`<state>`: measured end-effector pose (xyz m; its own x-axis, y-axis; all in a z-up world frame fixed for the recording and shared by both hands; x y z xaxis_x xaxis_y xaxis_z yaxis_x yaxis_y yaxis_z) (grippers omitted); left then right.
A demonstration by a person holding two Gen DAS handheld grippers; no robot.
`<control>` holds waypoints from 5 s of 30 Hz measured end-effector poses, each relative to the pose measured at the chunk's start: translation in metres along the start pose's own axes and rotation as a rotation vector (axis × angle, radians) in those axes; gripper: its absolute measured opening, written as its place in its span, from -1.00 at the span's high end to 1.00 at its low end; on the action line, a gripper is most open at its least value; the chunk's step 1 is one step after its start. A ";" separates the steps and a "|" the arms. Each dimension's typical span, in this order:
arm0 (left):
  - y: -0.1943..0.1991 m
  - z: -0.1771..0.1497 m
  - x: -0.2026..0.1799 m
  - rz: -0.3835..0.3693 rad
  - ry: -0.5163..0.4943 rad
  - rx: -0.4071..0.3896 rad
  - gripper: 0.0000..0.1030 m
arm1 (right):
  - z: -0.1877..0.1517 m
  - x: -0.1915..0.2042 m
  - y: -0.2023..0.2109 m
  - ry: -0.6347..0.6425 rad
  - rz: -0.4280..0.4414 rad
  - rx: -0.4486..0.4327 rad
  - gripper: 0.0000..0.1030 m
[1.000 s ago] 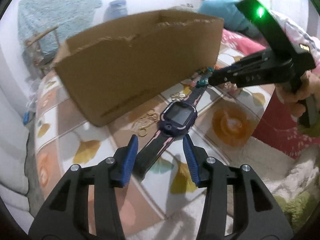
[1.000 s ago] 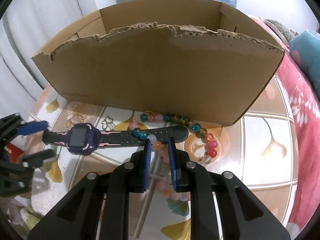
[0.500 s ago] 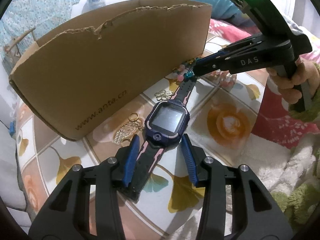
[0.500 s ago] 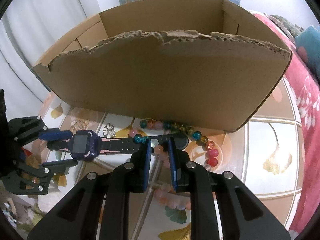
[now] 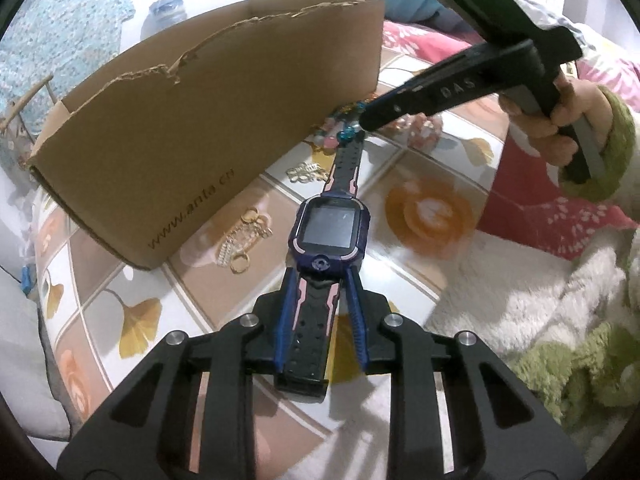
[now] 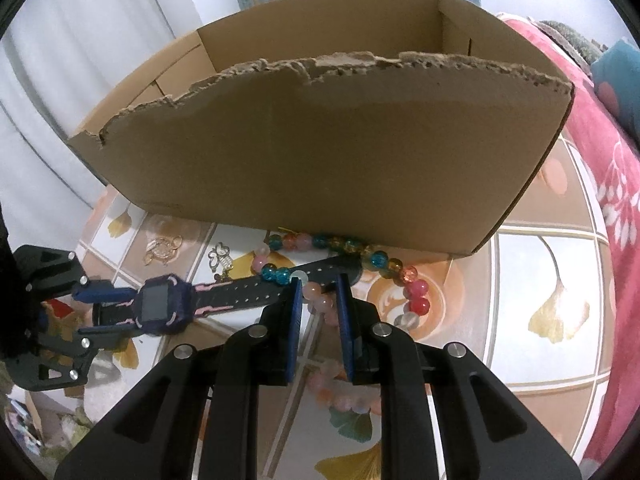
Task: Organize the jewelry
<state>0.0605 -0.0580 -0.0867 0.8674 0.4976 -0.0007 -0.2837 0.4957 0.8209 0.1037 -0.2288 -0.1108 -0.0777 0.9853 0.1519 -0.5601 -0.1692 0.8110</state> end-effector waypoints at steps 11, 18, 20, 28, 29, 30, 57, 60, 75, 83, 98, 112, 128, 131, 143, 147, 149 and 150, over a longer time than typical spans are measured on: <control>0.007 -0.011 0.000 0.046 -0.007 -0.014 0.53 | 0.014 -0.006 0.006 0.013 -0.094 -0.013 0.66; 0.008 -0.016 0.004 0.063 -0.011 -0.012 0.53 | -0.006 0.057 0.003 0.191 0.117 0.091 0.66; 0.008 -0.016 0.003 0.067 -0.015 -0.016 0.53 | -0.011 0.054 -0.007 0.189 0.089 0.134 0.66; 0.011 -0.022 0.005 0.070 -0.019 -0.019 0.53 | 0.011 0.016 0.003 0.045 0.028 0.067 0.69; 0.011 -0.022 0.006 0.067 -0.018 -0.018 0.53 | 0.012 0.030 0.006 0.094 0.076 0.063 0.62; 0.011 -0.022 0.006 0.066 -0.018 -0.019 0.53 | 0.011 0.040 0.009 0.137 0.121 0.068 0.57; 0.008 -0.019 0.010 0.050 -0.045 -0.009 0.39 | -0.030 0.128 0.008 0.704 0.445 0.266 -0.27; 0.008 -0.017 0.010 0.056 -0.069 -0.004 0.39 | -0.030 0.130 0.005 0.739 0.413 0.253 -0.27; 0.000 -0.002 0.017 -0.040 -0.148 0.055 0.27 | -0.024 0.122 0.002 0.927 0.363 0.243 0.54; 0.017 -0.025 -0.004 -0.217 -0.015 0.098 0.25 | -0.029 0.120 0.000 0.985 0.346 0.222 0.55; -0.001 -0.006 0.032 -0.087 -0.058 0.062 -0.15 | -0.026 0.132 -0.010 0.983 0.345 0.220 0.55; 0.011 -0.019 0.009 -0.104 -0.051 0.067 0.39 | -0.024 0.131 -0.008 0.989 0.361 0.219 0.49; 0.010 -0.015 -0.003 -0.117 -0.150 0.082 0.52 | -0.030 0.136 -0.005 1.036 0.345 0.213 0.52; 0.013 -0.015 -0.007 -0.105 -0.170 0.079 0.53 | -0.032 0.137 -0.002 1.041 0.341 0.209 0.53; 0.050 0.000 -0.024 -0.016 -0.231 0.001 0.55 | -0.035 0.146 0.032 1.102 0.242 0.130 0.54; 0.070 0.014 -0.028 0.037 -0.271 -0.037 0.55 | -0.025 0.147 0.058 1.116 0.193 0.060 0.55; 0.083 0.025 -0.030 0.076 -0.297 -0.062 0.55 | -0.016 0.146 0.071 1.125 0.162 0.018 0.55; 0.089 0.030 -0.031 0.094 -0.314 -0.072 0.56 | -0.010 0.146 0.082 1.128 0.144 -0.007 0.55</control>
<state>0.0206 -0.0512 0.0032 0.9167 0.3049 0.2582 -0.3865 0.5128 0.7666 0.0384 -0.0990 -0.0280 -0.8379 0.4147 -0.3550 -0.4902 -0.2857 0.8234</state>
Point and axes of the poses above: each gripper's, at about its wrist camera, not at the fingertips, and y roughly against the way its jaws point, x to its left, z to its top, the point moved 7 cm from there along -y, roughly the way its jaws point, and after that the axes turned 4 degrees about y, right-handed, at the moved point
